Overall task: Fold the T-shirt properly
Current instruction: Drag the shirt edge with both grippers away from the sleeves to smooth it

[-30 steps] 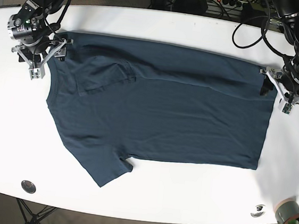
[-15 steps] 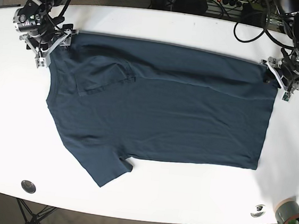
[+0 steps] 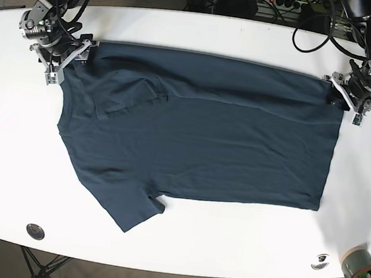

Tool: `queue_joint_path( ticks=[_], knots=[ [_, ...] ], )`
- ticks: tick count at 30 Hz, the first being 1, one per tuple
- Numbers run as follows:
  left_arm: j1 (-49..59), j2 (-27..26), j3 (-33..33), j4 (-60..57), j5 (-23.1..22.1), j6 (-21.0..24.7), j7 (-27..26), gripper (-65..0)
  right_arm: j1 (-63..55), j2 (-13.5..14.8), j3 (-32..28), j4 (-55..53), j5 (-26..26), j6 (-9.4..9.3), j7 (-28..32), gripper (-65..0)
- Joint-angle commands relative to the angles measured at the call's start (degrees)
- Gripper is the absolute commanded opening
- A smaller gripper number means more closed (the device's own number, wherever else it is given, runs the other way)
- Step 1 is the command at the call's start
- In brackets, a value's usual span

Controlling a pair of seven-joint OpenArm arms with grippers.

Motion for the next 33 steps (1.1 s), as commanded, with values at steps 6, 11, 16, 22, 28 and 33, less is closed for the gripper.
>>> queue_joint_path(
  ticks=[6,11,16,22,28,33],
  knots=[
    [1.9,-0.5,-0.1,0.7,1.2,-0.1,1.6,-60.1,-0.2,0.1,-0.1,-1.6,-0.2,-0.01,-1.3,-62.5],
    [5.2,-0.4,-0.3,3.7,1.1,-0.1,1.8,-60.3,-2.3,0.1,0.1,1.0,-0.2,-0.01,-1.3,-61.4],
    [9.0,-0.4,-0.4,6.2,1.1,-0.1,1.8,-60.3,-5.9,0.1,0.1,6.0,-0.2,-0.01,-1.5,-61.5],
    [13.4,-0.4,-0.6,8.3,1.1,-0.1,1.8,-60.1,-11.1,0.1,0.3,10.4,0.7,-0.01,-1.6,-61.5],
    [16.4,-0.6,-0.6,10.1,1.0,-0.1,1.8,-60.1,-13.5,0.3,3.8,10.4,5.0,-0.01,-1.4,-61.0],
    [16.4,-0.8,-0.6,10.2,1.1,-0.1,1.8,-60.0,-13.2,0.4,3.7,10.4,5.0,-0.01,-1.4,-60.9]
  ],
)
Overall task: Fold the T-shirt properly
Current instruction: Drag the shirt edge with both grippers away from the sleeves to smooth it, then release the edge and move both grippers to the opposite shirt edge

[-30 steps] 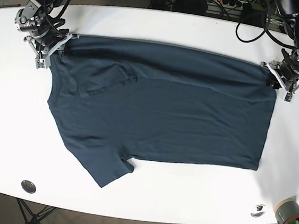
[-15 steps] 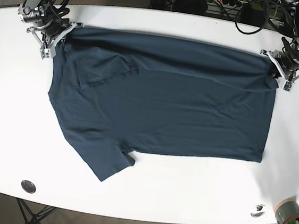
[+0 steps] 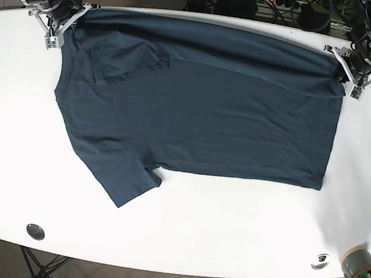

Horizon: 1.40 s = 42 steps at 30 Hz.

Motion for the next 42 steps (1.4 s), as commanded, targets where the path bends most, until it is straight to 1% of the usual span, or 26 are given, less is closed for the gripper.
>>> queue_joint_path(
  ticks=[1,2,3,5,6,7,9,11,12,15,16,19,22,26,29,31,33,35,36,42],
  knots=[
    [0.6,-0.7,-0.2,0.4,1.6,-0.1,2.2,-59.9,0.4,0.8,0.2,1.0,0.3,-0.10,0.7,-60.9],
    [0.6,-0.7,-0.2,0.5,1.6,-0.1,2.2,-59.0,0.4,0.8,0.2,1.0,0.3,-0.10,0.7,-60.9],
    [0.5,-0.8,-0.2,0.5,1.6,-0.1,2.2,-56.5,0.5,0.8,0.1,1.0,0.3,-0.10,0.7,-60.9],
    [0.3,-0.8,-0.2,0.6,1.5,-0.1,2.3,-47.4,0.5,0.8,-0.1,1.4,0.5,-0.10,0.7,-60.6],
    [0.1,-0.8,-0.2,1.2,1.4,-0.1,2.5,-42.6,0.5,0.8,-0.2,1.4,0.6,-0.10,0.7,-59.6],
    [0.1,-0.8,-0.6,1.9,1.4,-0.1,2.9,-39.4,0.5,0.8,-0.2,1.4,0.7,-0.10,0.7,-57.7],
    [0.1,-0.7,-2.3,4.5,1.4,-0.1,4.6,-31.5,0.5,0.8,0.1,2.2,0.7,-0.10,0.7,-49.6],
    [0.1,-0.6,-3.5,6.8,1.4,-0.1,6.3,-27.5,0.5,0.8,0.2,3.4,0.7,-0.10,0.7,-41.7],
    [0.0,-0.6,-3.7,8.2,1.3,-0.1,7.4,-27.1,0.5,0.8,0.2,4.3,0.7,-0.10,0.6,-35.8],
    [-1.4,-0.7,-3.8,11.5,1.3,-0.1,9.8,-27.1,0.5,0.6,-0.1,6.1,0.8,-0.10,0.4,-25.5],
    [-2.2,-0.7,-4.1,12.7,1.3,-0.1,10.9,-27.1,0.6,0.6,-0.2,6.6,0.8,-0.10,0.4,-23.5],
    [-3.6,-0.8,-4.1,15.1,1.3,-0.1,12.8,-27.1,2.2,0.5,0.0,7.1,0.8,-0.10,0.4,-24.3],
    [-5.9,-0.8,-4.0,16.1,1.4,-0.1,13.0,-27.1,4.2,0.8,0.0,6.9,0.6,-0.10,0.4,-24.6],
    [-12.5,-0.5,-3.7,15.7,1.7,-0.1,13.0,-27.1,8.9,1.1,-0.2,6.5,0.2,-0.10,0.3,-24.6],
    [-15.2,-0.4,-3.4,13.7,1.7,-0.1,13.0,-27.1,12.3,2.1,-1.5,4.4,0.2,-0.10,0.3,-24.7],
    [-18.3,-0.4,-2.1,11.7,1.7,-0.1,12.9,-27.1,14.1,2.6,-2.6,2.4,0.2,-0.10,0.3,-24.9],
    [-21.7,-0.4,-0.9,8.9,1.9,-0.1,12.9,-27.1,16.5,3.6,-3.9,0.2,0.2,-0.10,0.3,-24.9],
    [-23.7,-0.4,-0.3,7.1,3.3,-0.1,12.9,-27.1,18.2,4.2,-5.1,-1.4,0.2,-0.10,0.3,-24.9],
    [-25.2,-0.4,0.0,6.1,4.7,-0.1,12.8,-27.1,19.5,4.3,-5.7,-2.4,0.2,-0.10,0.3,-24.9],
    [-33.0,1.0,2.3,0.5,9.6,-0.1,12.7,-27.1,27.1,6.2,-6.2,-8.0,0.1,-0.10,0.3,-24.9]
  ],
)
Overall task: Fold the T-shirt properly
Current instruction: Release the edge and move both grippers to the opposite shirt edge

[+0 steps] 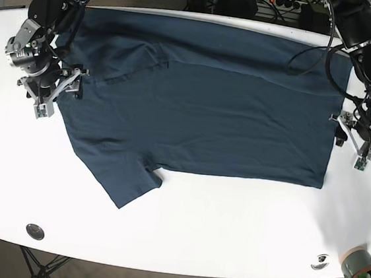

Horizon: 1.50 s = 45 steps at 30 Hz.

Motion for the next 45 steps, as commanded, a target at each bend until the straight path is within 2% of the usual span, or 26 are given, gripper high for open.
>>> queue_joint_path(
  ticks=[1,5,10,14,16,19,22,26,28,34,39,45],
  knots=[
    [-4.0,0.2,0.5,-1.4,1.2,0.1,-0.9,-27.1,6.3,2.5,-0.5,-3.8,0.1,-0.07,0.8,-24.9],
    [-8.6,0.3,0.6,-6.3,2.9,0.1,-2.1,-27.1,12.2,3.7,-3.6,-8.1,-4.0,-0.07,1.3,-24.9],
    [-11.7,2.0,1.1,-11.6,3.3,0.1,-9.0,-27.1,18.5,3.5,-5.5,-13.2,-9.4,-0.07,3.3,-24.9],
    [-12.5,2.0,3.6,-15.7,3.3,0.1,-13.9,-27.2,24.5,3.8,-6.9,-21.2,-12.1,-0.07,7.4,-24.9],
    [-14.2,2.0,6.1,-18.2,3.3,4.5,-17.3,-27.2,28.0,3.9,-7.8,-26.4,-13.9,-0.07,10.3,-24.9],
    [-14.8,2.0,7.5,-21.2,3.2,8.4,-21.0,-27.2,31.5,3.9,-8.1,-32.7,-16.2,-0.07,13.2,-24.9],
    [-14.9,2.0,7.6,-22.8,3.2,11.1,-24.3,-27.2,34.2,3.9,-8.1,-38.7,-17.9,-0.07,18.2,-24.9],
    [-15.5,2.1,8.0,-25.3,3.1,13.8,-28.3,-27.2,38.1,5.5,-8.2,-49.1,-20.4,-0.07,25.8,-24.9],
    [-16.5,2.1,8.0,-26.6,3.2,13.9,-29.1,-27.2,39.4,5.9,-8.2,-53.2,-21.1,-0.07,28.4,-24.9],
    [-19.4,1.9,7.6,-31.7,3.0,14.1,-29.7,-27.2,40.6,9.7,-8.3,-65.3,-21.1,-0.12,38.7,-24.9],
    [-19.9,0.6,7.5,-31.8,2.9,14.1,-29.7,-27.2,40.0,10.7,-8.3,-68.7,-21.2,-0.47,41.8,-25.0],
    [-20.1,0.8,7.7,-32.0,2.9,14.1,-29.7,-27.2,36.9,10.1,-8.3,-68.1,-20.8,-0.29,41.8,-25.0]
  ],
)
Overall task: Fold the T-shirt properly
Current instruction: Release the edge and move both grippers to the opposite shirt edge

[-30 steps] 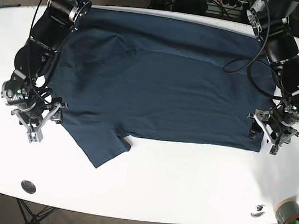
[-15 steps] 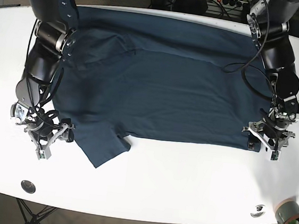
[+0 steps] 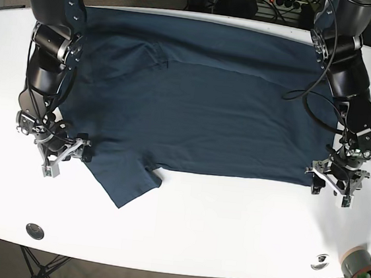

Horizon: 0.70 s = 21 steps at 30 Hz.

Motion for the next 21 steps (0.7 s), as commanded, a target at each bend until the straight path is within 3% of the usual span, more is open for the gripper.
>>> queue_joint_path(
  ticks=[1,12,14,16,19,21],
  knots=[
    [-1.7,-0.5,0.1,0.1,-0.9,-0.1,-1.4,-27.2,-0.1,-0.1,-0.1,2.3,1.2,0.56,0.7,-25.0],
    [-10.8,-2.0,0.1,-16.9,-0.7,0.0,-2.9,-26.7,-2.6,-4.0,0.0,6.8,1.0,0.38,-2.3,-27.0],
    [-11.6,-2.4,0.2,-18.8,-0.6,0.0,-4.3,-26.7,-2.6,-4.3,0.0,6.9,1.0,0.29,-2.4,-32.7],
    [-11.9,-2.6,0.2,-21.1,-0.6,0.1,-5.1,-26.1,-2.6,-4.4,0.0,6.8,1.0,0.21,-2.4,-43.4],
    [-12.8,-2.6,0.2,-22.6,-0.5,0.1,-5.2,-20.8,-2.7,-4.5,0.0,6.6,0.9,0.21,-3.0,-56.1],
    [-13.0,-2.6,0.2,-22.7,-0.5,0.1,-5.2,-18.2,-2.7,-4.5,0.0,6.7,1.0,0.21,-4.0,-58.7]
  ],
)
